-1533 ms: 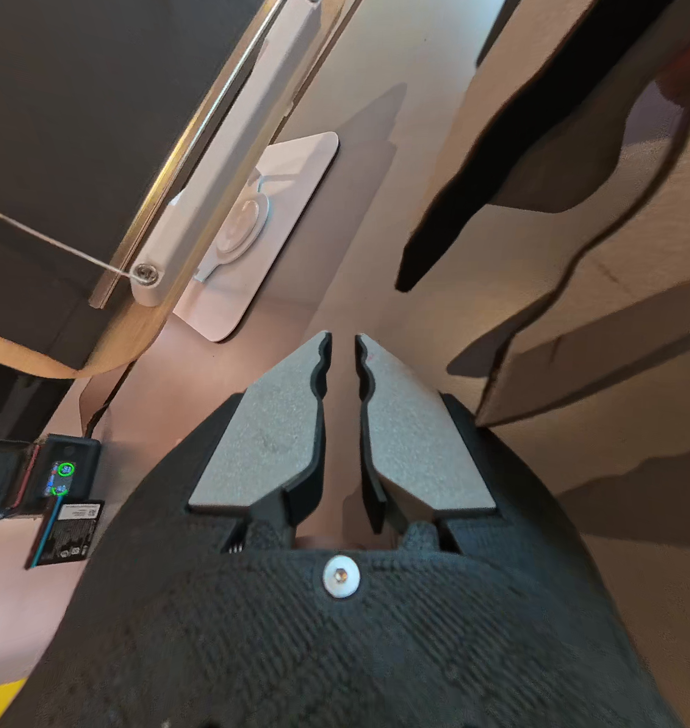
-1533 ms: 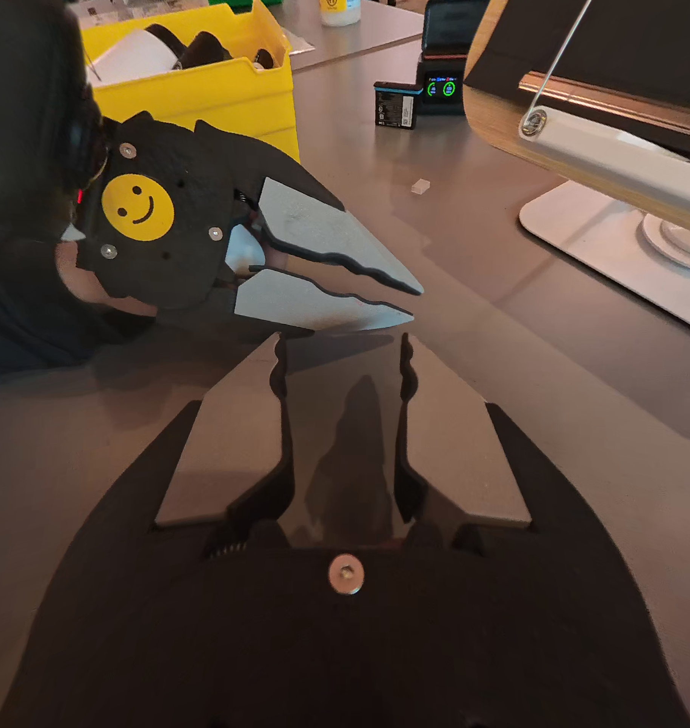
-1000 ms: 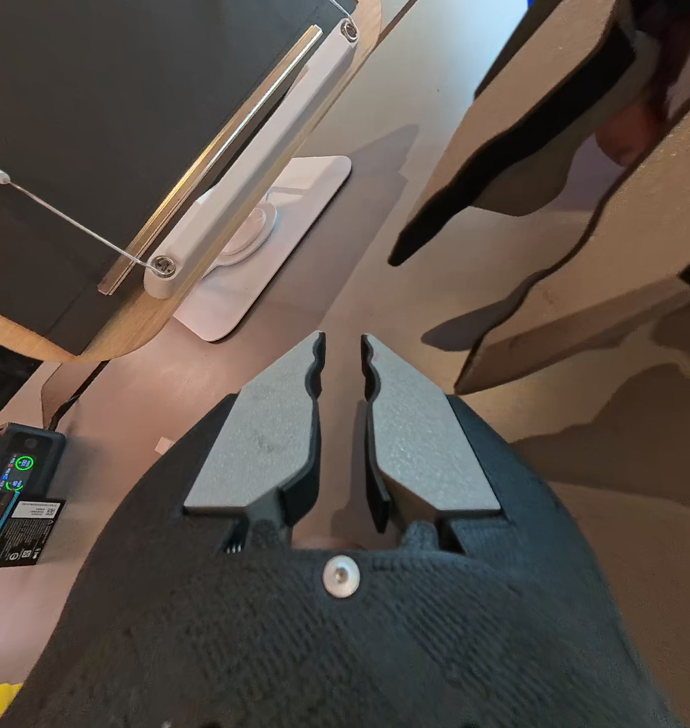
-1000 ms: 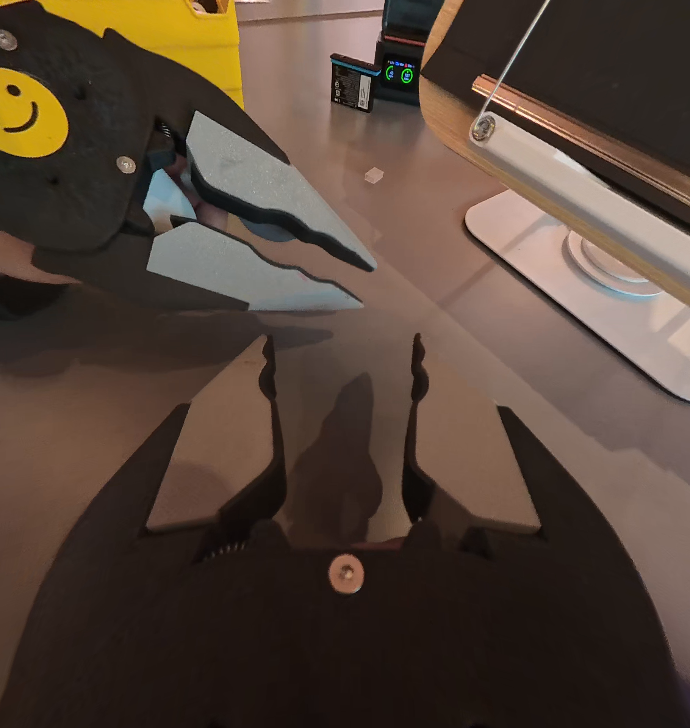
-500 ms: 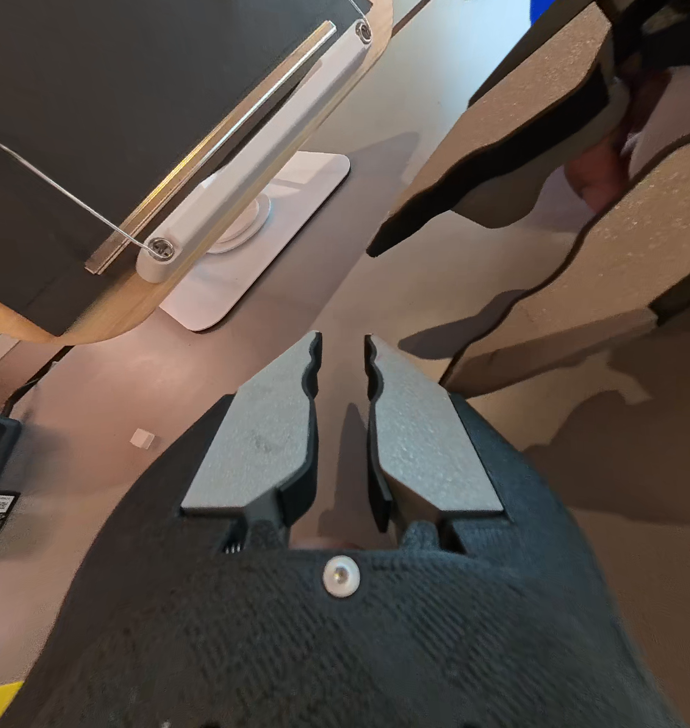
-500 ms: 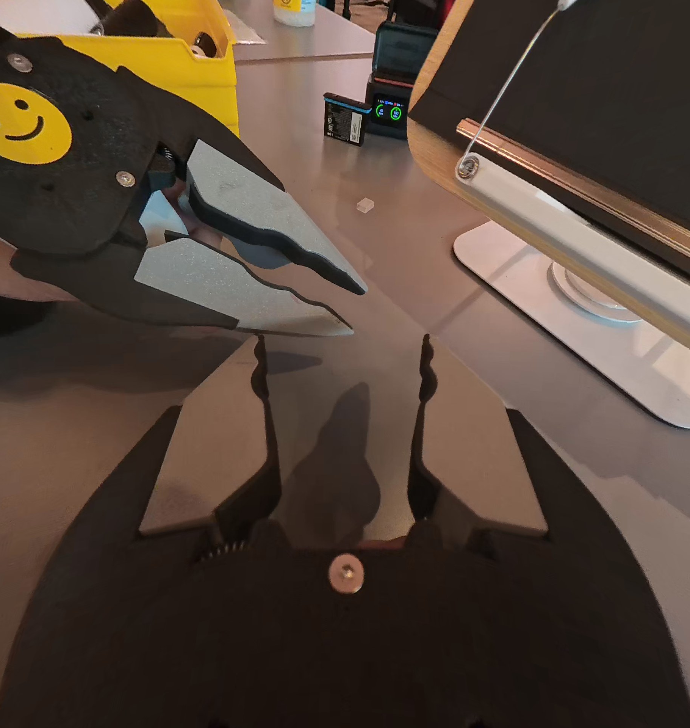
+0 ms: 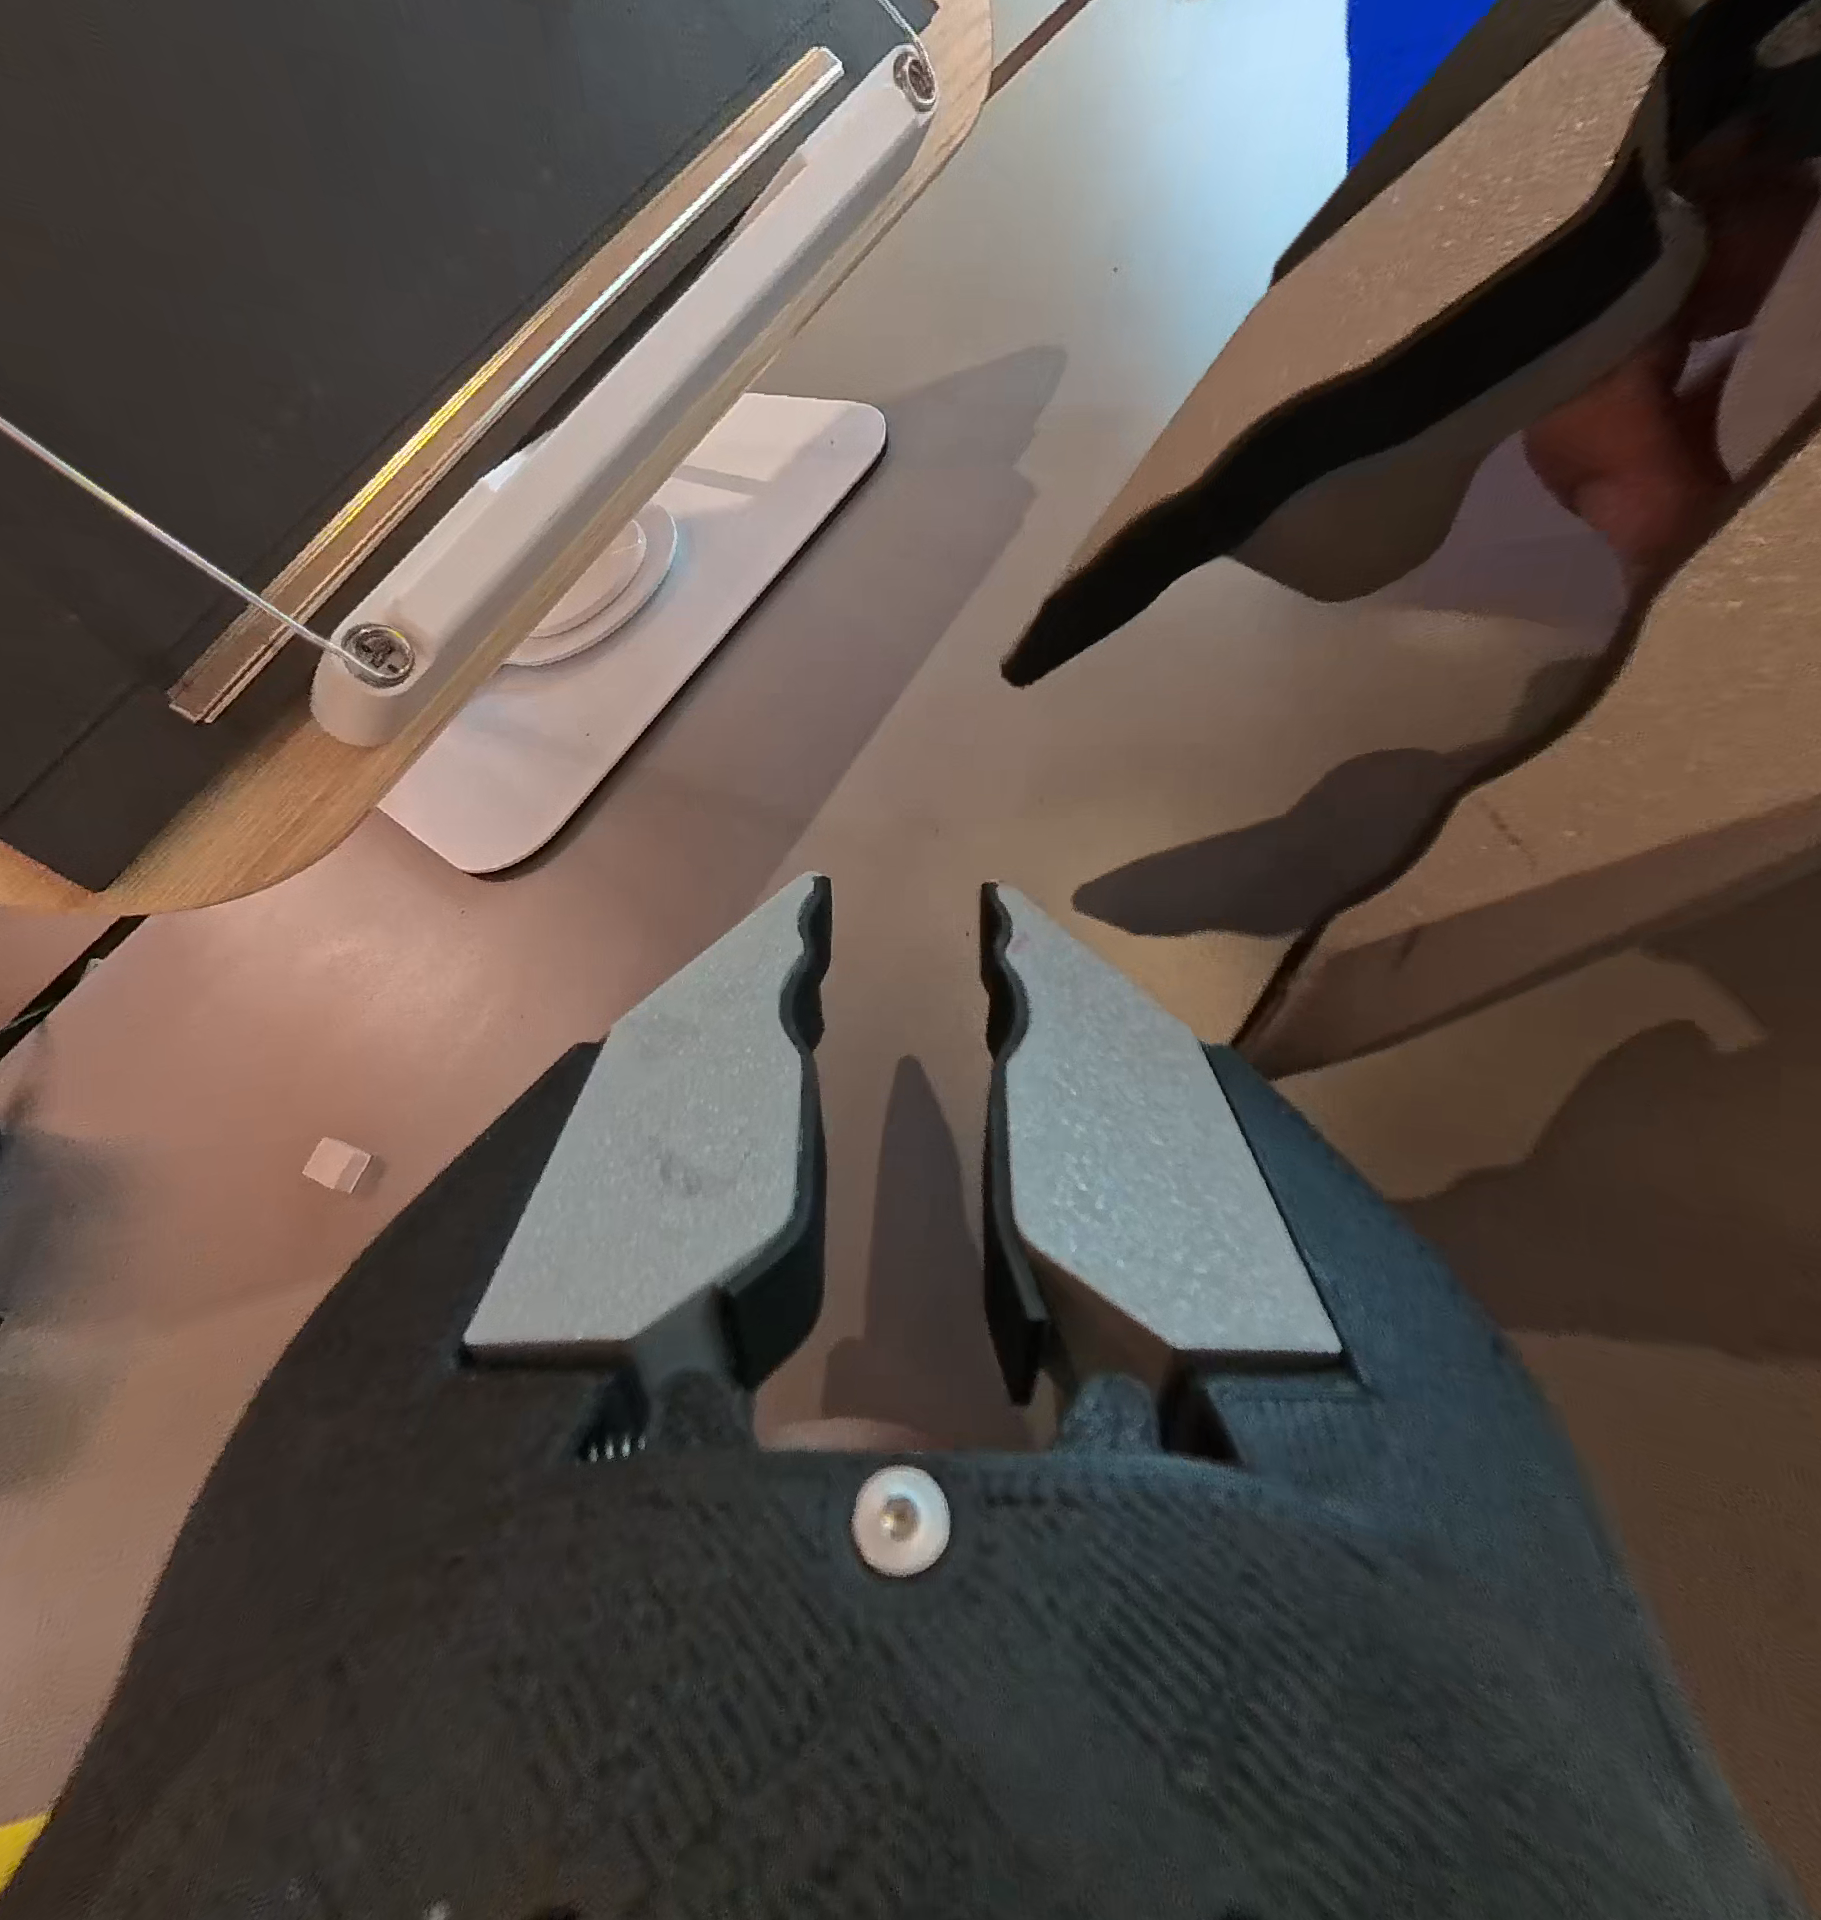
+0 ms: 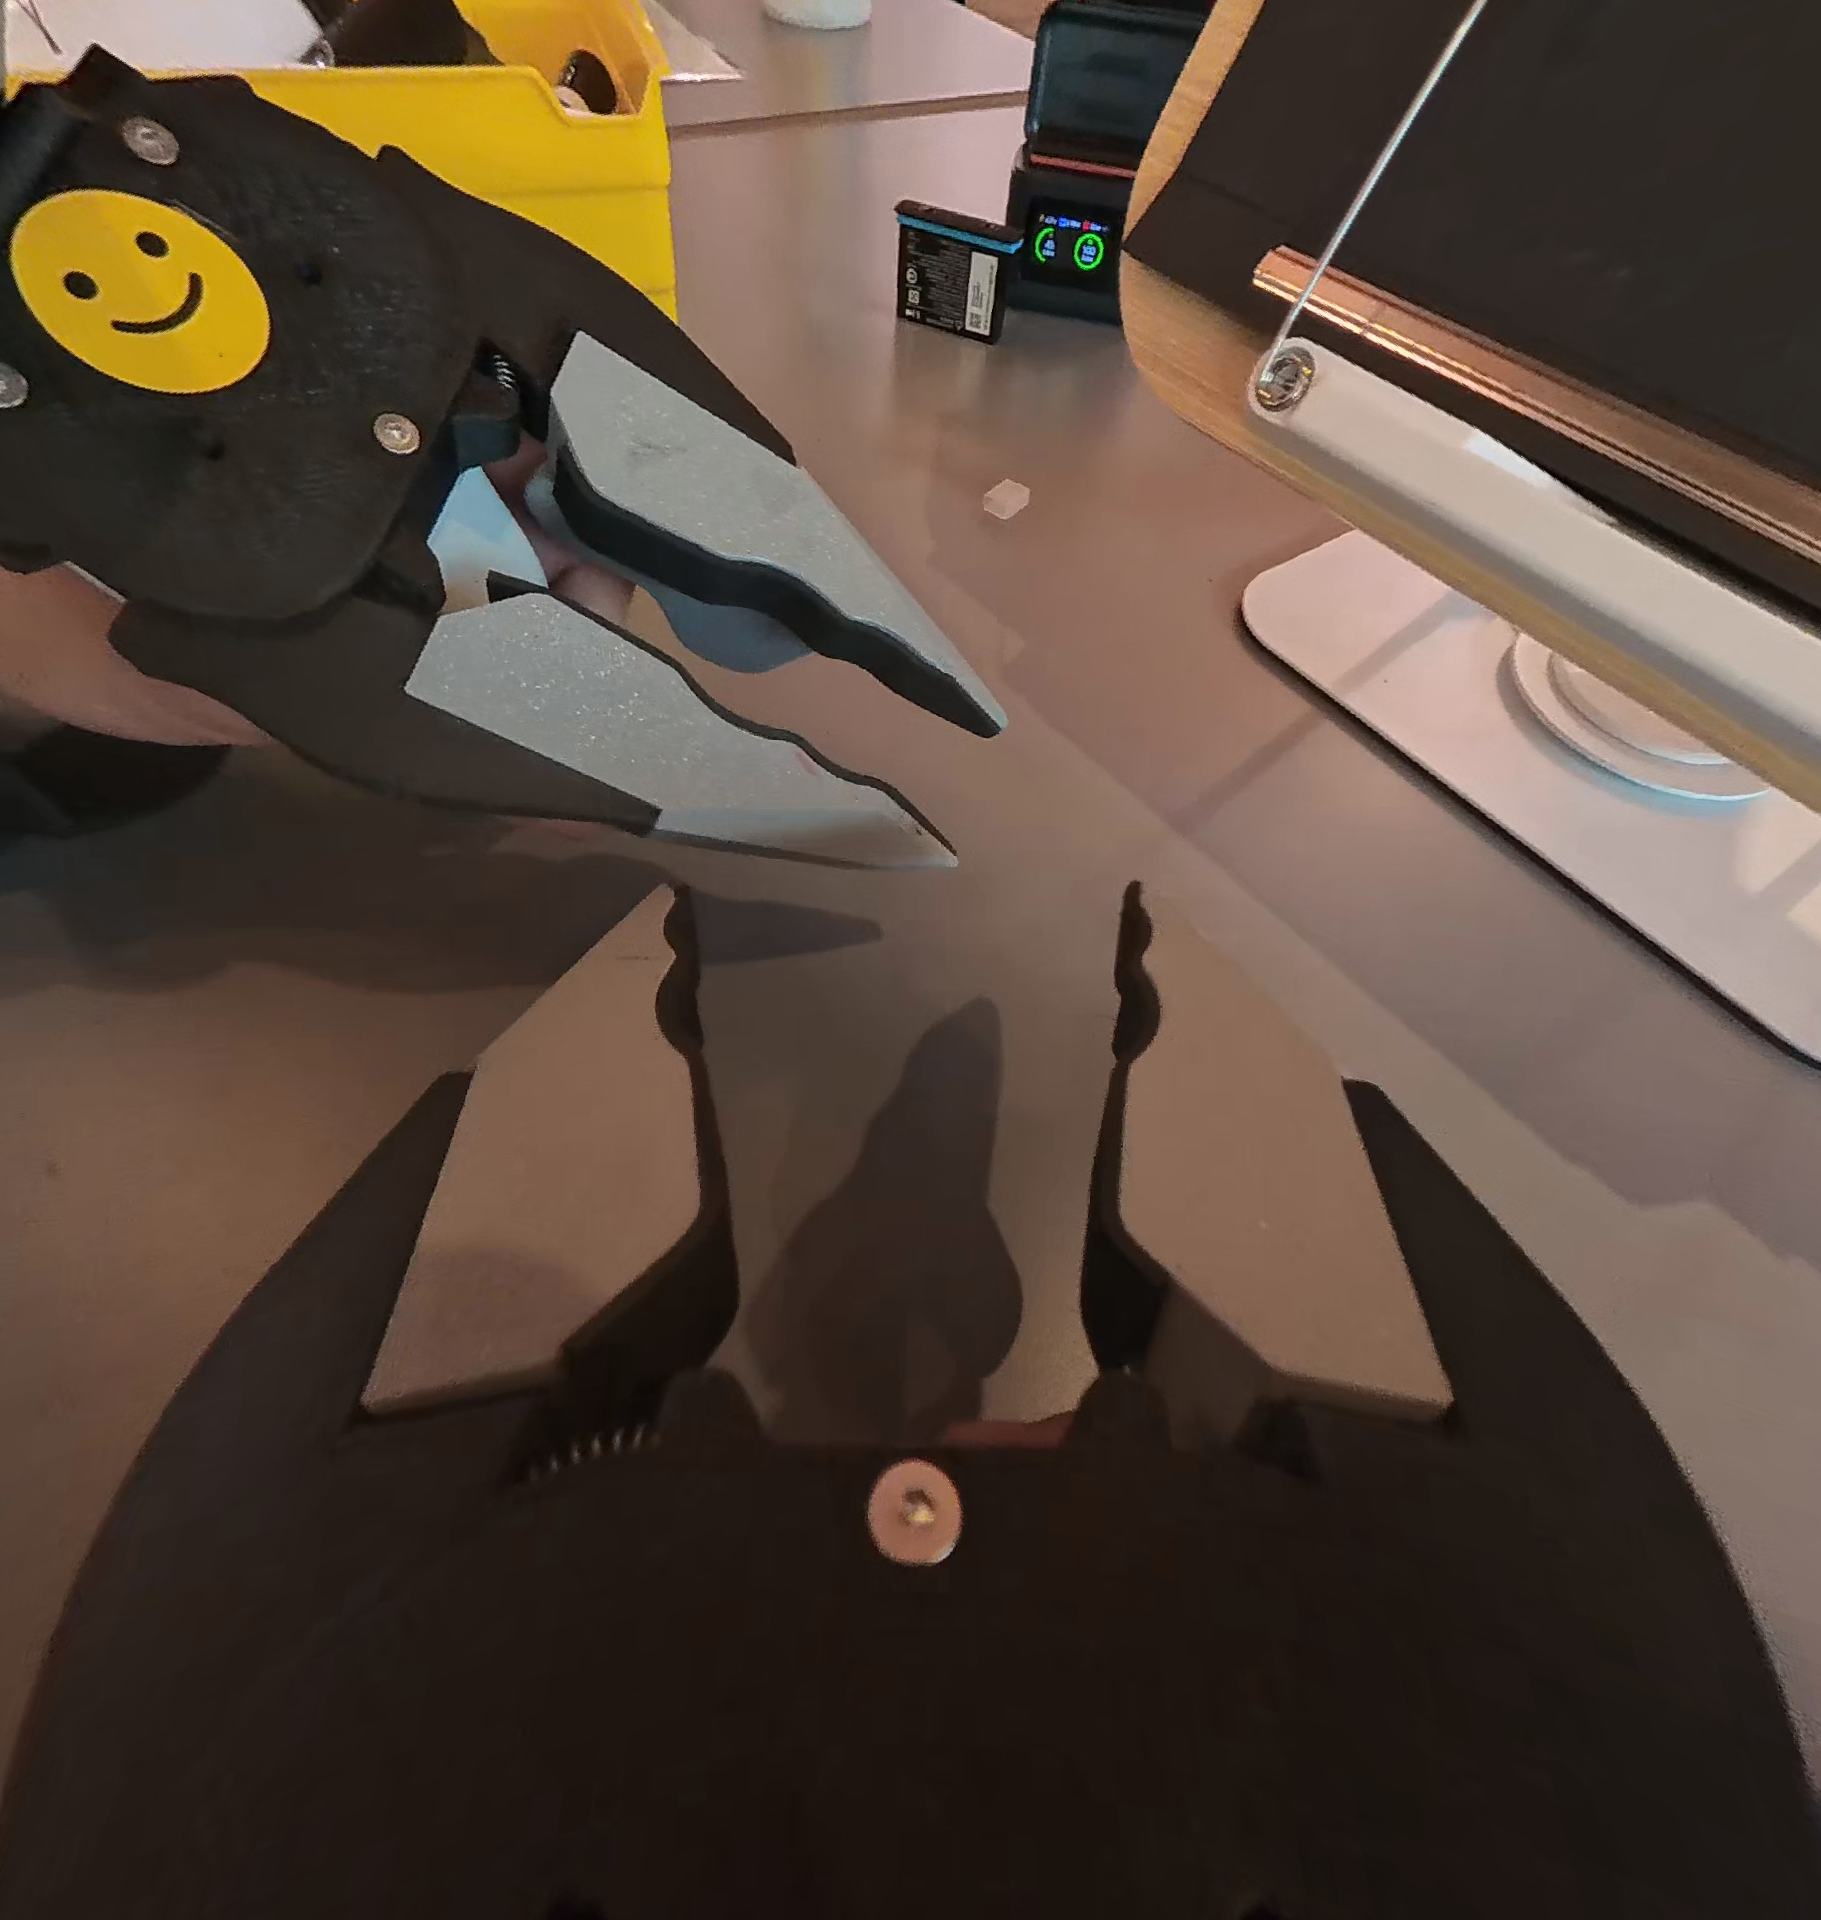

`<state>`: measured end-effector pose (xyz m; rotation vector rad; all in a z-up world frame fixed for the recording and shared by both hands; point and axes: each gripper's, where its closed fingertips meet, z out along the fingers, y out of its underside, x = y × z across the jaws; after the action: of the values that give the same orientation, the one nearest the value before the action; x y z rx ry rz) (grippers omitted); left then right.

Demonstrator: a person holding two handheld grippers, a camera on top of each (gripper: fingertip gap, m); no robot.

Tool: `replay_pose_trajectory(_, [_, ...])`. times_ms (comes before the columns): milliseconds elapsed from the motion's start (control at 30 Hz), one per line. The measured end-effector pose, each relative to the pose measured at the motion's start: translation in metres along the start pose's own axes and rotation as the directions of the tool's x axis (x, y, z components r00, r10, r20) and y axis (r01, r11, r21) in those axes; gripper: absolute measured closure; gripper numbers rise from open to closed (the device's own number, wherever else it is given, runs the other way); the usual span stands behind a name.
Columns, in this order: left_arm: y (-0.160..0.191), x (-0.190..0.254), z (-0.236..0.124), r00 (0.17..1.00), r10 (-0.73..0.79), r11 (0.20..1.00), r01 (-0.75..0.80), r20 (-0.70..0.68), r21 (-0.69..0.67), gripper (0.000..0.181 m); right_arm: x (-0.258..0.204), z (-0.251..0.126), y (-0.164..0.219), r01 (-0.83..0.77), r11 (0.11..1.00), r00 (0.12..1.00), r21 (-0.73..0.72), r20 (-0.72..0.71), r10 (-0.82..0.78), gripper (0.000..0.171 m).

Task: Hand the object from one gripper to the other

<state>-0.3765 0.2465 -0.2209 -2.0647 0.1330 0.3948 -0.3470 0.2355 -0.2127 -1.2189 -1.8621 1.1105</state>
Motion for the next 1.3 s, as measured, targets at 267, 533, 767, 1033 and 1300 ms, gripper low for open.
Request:
replay_pose_trajectory(267, [0.003, -0.003, -0.002, 1.0, -0.016, 1.0, 0.016, -0.01, -0.003, 0.155, -0.017, -0.001, 0.004, -0.008, 1.0, 0.998, -0.023, 0.057, 0.01, 0.092])
replay_pose_trajectory(533, [0.003, -0.008, -0.002, 0.996, -0.084, 0.996, 0.084, -0.044, 0.008, 0.153, -0.015, -0.002, 0.005, -0.038, 0.999, 0.996, -0.024, 0.086, 0.04, 0.087])
replay_pose_trajectory(767, [0.003, 0.006, -0.003, 0.998, -0.028, 0.999, 0.027, -0.061, -0.02, 0.15, -0.014, -0.008, 0.001, -0.123, 0.992, 0.986, 0.005, 0.109, 0.122, 0.087])
replay_pose_trajectory(1033, [-0.013, 0.021, -0.025, 0.981, -0.101, 0.994, 0.104, -0.168, 0.01, 0.144, -0.017, -0.008, -0.004, -0.142, 0.989, 0.981, 0.034, 0.137, 0.136, 0.085])
replay_pose_trajectory(1300, [-0.044, -0.042, -0.175, 0.989, -0.141, 0.99, 0.141, 0.031, 0.027, 0.14, -0.019, -0.003, 0.006, -0.11, 0.993, 0.986, -0.032, 0.12, 0.113, 0.082])
